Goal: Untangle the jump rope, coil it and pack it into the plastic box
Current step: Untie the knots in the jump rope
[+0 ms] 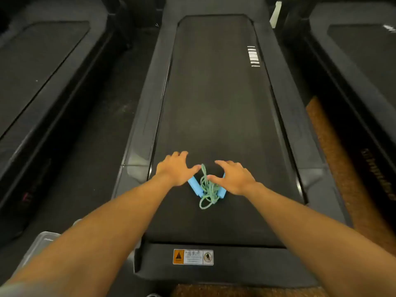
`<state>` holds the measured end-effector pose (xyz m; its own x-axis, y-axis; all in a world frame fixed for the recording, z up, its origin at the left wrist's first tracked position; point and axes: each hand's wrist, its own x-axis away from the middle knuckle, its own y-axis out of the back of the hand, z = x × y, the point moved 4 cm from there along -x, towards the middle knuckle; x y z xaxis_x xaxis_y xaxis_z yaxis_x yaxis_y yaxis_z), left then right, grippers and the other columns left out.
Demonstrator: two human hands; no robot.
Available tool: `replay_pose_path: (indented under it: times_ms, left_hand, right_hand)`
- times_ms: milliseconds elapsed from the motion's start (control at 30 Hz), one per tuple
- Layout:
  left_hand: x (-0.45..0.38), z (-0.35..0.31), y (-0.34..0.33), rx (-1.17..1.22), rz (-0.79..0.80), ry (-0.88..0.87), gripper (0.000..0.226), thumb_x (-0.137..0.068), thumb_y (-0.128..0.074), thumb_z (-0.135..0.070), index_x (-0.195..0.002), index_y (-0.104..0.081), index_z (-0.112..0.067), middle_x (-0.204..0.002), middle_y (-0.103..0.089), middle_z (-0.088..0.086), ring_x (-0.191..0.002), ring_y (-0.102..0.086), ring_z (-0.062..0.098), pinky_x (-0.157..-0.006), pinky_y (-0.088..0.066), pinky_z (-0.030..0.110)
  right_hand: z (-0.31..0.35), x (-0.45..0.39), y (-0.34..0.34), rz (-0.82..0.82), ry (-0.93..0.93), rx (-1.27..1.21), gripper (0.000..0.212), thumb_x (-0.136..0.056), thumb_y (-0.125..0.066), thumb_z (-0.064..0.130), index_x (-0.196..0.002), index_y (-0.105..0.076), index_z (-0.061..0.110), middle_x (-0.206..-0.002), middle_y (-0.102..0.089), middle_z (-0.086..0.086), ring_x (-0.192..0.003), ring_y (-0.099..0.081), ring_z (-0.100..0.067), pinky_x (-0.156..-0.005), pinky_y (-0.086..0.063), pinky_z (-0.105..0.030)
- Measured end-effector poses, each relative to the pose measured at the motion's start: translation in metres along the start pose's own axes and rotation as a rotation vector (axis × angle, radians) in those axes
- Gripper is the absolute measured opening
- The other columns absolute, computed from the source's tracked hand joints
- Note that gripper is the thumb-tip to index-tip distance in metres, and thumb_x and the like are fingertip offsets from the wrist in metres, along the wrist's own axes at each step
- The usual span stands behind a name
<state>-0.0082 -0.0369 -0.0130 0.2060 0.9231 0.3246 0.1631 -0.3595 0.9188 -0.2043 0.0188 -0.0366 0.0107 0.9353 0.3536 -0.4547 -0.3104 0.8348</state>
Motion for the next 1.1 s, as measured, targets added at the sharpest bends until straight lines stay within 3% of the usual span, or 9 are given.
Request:
replay_pose_path:
  times_ms: [100,233,367,533,600,700,800,967,1100]
  left_hand:
    - [-0.001,0.006,-0.024,-0.038,-0.029,-0.035,0.083,-0.089,-0.045,-0.074,-0.153,-0.035,-0.023,-0.149,-0.046,0.008,-0.134,-0.047,0.034,-0.100,-0.046,0.050]
    - [0.016,0.010,-0.040,-0.065,-0.092,-0.079,0.082,-0.089,-0.046,-0.074,-0.151,-0.038,-0.021,-0.147,-0.048,0.010,-0.131,-0.050,0.034,-0.099,-0.048,0.049]
    - [0.065,0.007,-0.024,-0.056,-0.196,-0.143,0.078,-0.091,-0.048,-0.070,-0.151,-0.039,-0.021,-0.149,-0.047,0.009,-0.132,-0.050,0.033,-0.098,-0.046,0.046]
    - [0.168,0.002,-0.009,0.188,-0.230,-0.364,0.058,-0.093,-0.063,-0.053,-0.140,-0.053,-0.021,-0.135,-0.062,0.007,-0.124,-0.058,0.026,-0.095,-0.043,0.031]
    - [0.208,-0.001,-0.009,0.244,-0.148,-0.455,0.055,-0.091,-0.068,-0.048,-0.138,-0.056,-0.022,-0.131,-0.063,0.007,-0.120,-0.060,0.022,-0.091,-0.043,0.027]
    - [0.245,-0.003,-0.007,0.271,-0.102,-0.536,0.056,-0.089,-0.072,-0.047,-0.137,-0.057,-0.023,-0.131,-0.065,0.006,-0.115,-0.063,0.019,-0.096,-0.052,0.034]
    - [0.269,-0.008,0.009,0.380,-0.141,-0.627,0.045,-0.088,-0.073,-0.043,-0.127,-0.064,-0.023,-0.118,-0.072,-0.001,-0.108,-0.067,0.013,-0.098,-0.054,0.038]
    - [0.289,-0.009,0.022,0.611,-0.261,-0.685,0.018,-0.093,-0.071,-0.025,-0.109,-0.074,-0.017,-0.098,-0.076,-0.002,-0.093,-0.071,0.009,-0.086,-0.056,0.026]
    - [0.293,0.001,0.025,0.736,-0.294,-0.672,0.012,-0.097,-0.067,-0.020,-0.099,-0.076,-0.014,-0.086,-0.076,0.000,-0.078,-0.066,0.005,-0.075,-0.050,0.022]
  right_hand:
    - [0.001,-0.006,-0.029,0.031,0.076,0.077,0.074,-0.086,-0.058,0.071,-0.146,-0.050,0.028,-0.135,-0.056,-0.007,-0.130,-0.045,-0.030,-0.100,-0.044,-0.044]
    - [0.007,0.002,-0.040,-0.025,0.114,0.080,0.032,-0.090,-0.070,0.038,-0.113,-0.074,0.016,-0.112,-0.072,-0.006,-0.105,-0.066,-0.024,-0.088,-0.052,-0.035]
    - [0.009,0.040,-0.033,-0.063,0.096,-0.045,0.014,-0.093,-0.064,0.011,-0.093,-0.077,0.010,-0.091,-0.074,-0.006,-0.069,-0.072,-0.022,-0.062,-0.058,-0.025]
    - [0.034,0.141,-0.019,-0.273,0.129,-0.466,0.011,-0.092,-0.072,0.007,-0.094,-0.075,-0.003,-0.078,-0.066,-0.010,-0.049,-0.062,-0.007,-0.045,-0.052,-0.018]
    - [0.047,0.177,-0.012,-0.290,0.122,-0.570,0.010,-0.092,-0.072,0.007,-0.091,-0.075,-0.003,-0.079,-0.066,-0.009,-0.058,-0.061,-0.012,-0.046,-0.053,-0.020]
    - [0.064,0.213,-0.002,-0.279,0.121,-0.709,0.008,-0.093,-0.072,0.009,-0.086,-0.073,0.004,-0.078,-0.065,-0.011,-0.070,-0.061,-0.022,-0.053,-0.054,-0.026]
    - [0.085,0.239,0.007,-0.259,0.183,-0.857,0.008,-0.095,-0.068,0.006,-0.089,-0.071,0.002,-0.081,-0.066,-0.015,-0.068,-0.061,-0.023,-0.056,-0.053,-0.028]
    - [0.102,0.259,0.010,-0.261,0.275,-1.048,0.011,-0.095,-0.069,0.010,-0.093,-0.067,0.000,-0.079,-0.067,-0.014,-0.065,-0.064,-0.019,-0.053,-0.054,-0.023]
    - [0.109,0.265,0.010,-0.161,0.361,-1.196,0.018,-0.100,-0.062,0.016,-0.098,-0.066,-0.001,-0.085,-0.069,-0.014,-0.069,-0.069,-0.018,-0.064,-0.061,-0.028]
